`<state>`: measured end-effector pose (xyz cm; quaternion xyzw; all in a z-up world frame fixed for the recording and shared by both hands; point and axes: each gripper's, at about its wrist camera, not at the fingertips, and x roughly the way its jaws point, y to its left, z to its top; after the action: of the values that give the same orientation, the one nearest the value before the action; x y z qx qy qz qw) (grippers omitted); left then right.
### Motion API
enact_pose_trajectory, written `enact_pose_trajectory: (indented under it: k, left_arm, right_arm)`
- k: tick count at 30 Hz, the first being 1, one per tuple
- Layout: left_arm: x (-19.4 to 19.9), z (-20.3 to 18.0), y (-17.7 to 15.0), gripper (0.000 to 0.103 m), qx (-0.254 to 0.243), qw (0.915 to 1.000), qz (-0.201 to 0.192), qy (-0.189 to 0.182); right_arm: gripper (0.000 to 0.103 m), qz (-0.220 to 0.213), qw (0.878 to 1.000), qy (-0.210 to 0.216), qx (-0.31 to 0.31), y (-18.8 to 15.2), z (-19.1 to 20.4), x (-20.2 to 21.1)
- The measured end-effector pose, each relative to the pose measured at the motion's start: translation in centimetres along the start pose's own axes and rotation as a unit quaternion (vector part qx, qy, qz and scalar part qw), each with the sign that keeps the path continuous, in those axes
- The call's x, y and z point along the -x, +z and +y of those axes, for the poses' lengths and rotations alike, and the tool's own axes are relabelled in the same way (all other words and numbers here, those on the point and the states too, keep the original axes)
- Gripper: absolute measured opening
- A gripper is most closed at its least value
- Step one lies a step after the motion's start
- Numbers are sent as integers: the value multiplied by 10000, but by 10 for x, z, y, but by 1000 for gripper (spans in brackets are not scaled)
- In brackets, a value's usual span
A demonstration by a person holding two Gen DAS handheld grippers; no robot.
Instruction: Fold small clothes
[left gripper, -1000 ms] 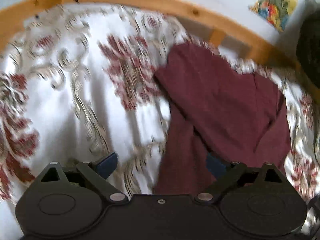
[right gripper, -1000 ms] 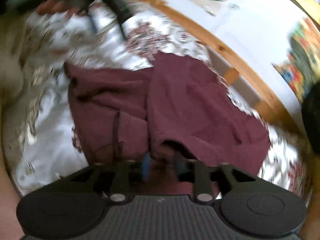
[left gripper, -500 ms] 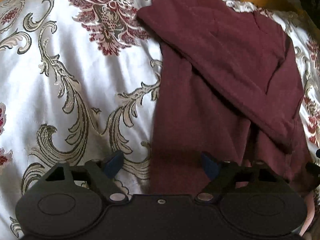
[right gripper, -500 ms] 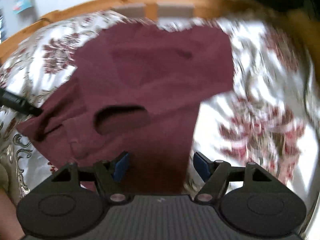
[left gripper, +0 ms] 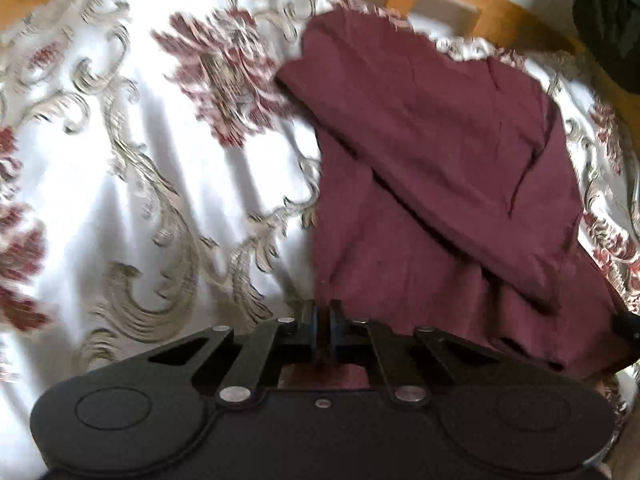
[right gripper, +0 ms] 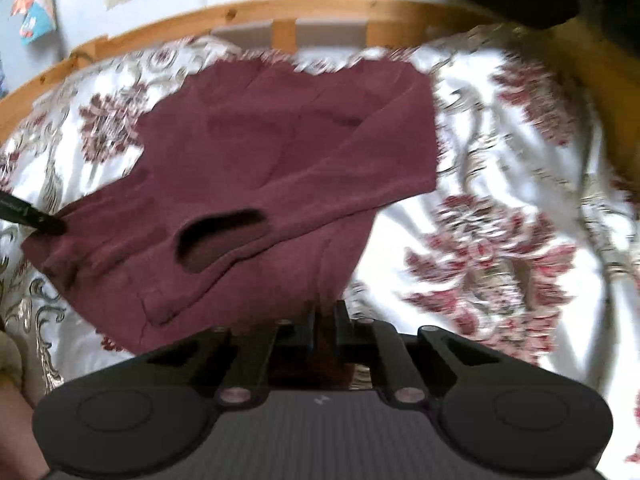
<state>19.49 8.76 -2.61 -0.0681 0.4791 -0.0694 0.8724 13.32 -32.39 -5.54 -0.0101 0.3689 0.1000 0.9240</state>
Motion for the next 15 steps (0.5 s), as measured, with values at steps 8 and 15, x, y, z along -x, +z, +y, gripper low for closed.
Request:
enact_pose_trajectory:
  k: [8,15]
  left_arm:
    - [3,-4,-19,6,-512,9974,514,-18]
    - [-2,-15,-26,35,-876,9939,628,251]
  right_arm:
    - [6,90,9995,-268,-107,-7,-17,9]
    - [12,223,9989,-397,-61,-11,-15,7]
